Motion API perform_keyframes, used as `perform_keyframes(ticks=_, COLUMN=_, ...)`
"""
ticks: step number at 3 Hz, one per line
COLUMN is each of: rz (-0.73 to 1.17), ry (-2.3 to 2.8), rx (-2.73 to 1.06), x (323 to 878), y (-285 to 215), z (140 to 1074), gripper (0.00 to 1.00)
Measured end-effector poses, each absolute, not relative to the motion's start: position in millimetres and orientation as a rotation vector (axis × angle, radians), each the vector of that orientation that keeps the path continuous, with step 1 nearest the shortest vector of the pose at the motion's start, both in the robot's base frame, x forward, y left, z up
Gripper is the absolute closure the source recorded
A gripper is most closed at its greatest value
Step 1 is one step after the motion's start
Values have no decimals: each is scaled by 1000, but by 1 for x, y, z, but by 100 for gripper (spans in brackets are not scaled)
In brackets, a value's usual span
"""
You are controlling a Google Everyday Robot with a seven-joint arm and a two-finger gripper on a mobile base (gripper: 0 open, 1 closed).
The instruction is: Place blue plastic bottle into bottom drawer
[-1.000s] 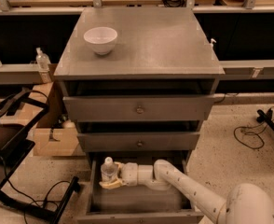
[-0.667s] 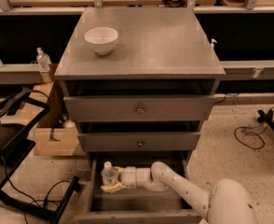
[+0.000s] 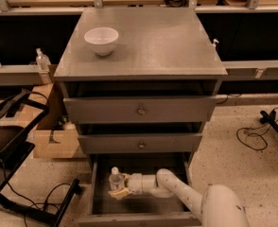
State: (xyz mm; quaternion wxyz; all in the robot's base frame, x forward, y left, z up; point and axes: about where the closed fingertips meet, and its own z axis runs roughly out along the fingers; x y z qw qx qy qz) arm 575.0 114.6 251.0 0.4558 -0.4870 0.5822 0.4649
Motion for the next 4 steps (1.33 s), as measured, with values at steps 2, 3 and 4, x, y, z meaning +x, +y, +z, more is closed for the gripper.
perform_keyframes(ticks=2, rz=1153, ry=1409, rx=-1138, x=592, y=99, z=205, gripper=100)
perform_keyframes(ticks=3, rz=1143, ry=1386, rx=-1133, x=605, y=93, z=185, gripper=97)
perform_keyframes(ticks=4, rz=1142, ry=1387, rx=-1133, x=606, y=94, z=186, gripper=74)
